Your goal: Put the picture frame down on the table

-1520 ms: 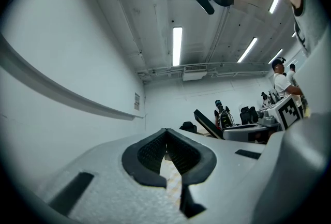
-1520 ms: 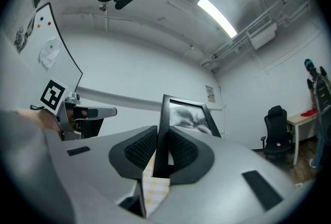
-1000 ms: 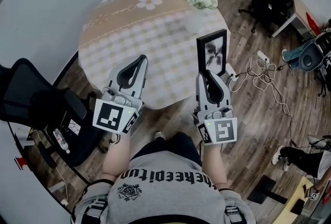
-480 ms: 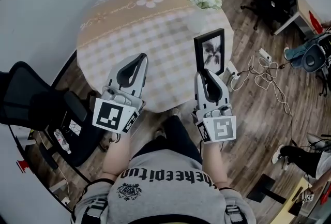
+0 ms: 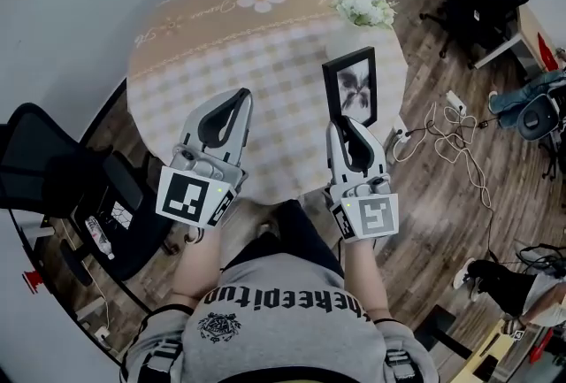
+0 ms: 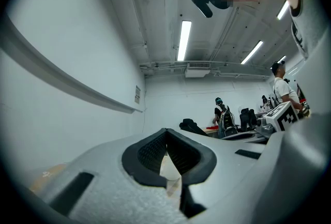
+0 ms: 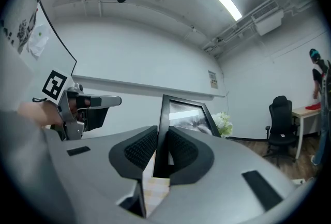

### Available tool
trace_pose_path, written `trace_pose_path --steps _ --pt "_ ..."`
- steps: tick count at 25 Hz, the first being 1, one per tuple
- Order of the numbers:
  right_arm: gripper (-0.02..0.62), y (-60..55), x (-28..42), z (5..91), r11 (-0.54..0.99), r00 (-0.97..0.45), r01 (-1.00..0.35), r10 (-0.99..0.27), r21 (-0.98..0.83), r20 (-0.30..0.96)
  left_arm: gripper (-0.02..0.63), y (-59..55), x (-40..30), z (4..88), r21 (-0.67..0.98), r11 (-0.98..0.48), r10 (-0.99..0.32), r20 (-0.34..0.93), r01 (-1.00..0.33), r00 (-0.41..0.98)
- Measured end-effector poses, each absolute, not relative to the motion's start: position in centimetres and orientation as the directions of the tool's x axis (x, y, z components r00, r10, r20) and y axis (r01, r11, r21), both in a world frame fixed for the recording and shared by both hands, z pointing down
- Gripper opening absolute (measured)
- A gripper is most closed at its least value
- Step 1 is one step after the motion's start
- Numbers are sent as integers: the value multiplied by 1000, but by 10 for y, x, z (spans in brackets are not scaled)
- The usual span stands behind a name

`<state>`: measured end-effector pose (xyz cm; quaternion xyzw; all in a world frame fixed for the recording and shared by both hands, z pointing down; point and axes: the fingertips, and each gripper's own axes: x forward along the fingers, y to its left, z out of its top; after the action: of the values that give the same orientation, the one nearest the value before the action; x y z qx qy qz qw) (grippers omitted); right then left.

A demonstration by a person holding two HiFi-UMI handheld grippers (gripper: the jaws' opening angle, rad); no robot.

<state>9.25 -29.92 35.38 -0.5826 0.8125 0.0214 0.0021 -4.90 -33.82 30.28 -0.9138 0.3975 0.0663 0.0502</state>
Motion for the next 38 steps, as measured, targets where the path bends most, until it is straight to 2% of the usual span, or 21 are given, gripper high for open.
trace_pose_path --steps 18,38 --pt "69 -387 66 450 449 -448 -892 -871 -41 203 15 -402 -72 346 15 -587 -808 -78 -810 584" --pt "69 -399 60 559 503 -492 -859 -756 -99 432 15 -416 -82 392 53 -526 -850 11 -849 527"
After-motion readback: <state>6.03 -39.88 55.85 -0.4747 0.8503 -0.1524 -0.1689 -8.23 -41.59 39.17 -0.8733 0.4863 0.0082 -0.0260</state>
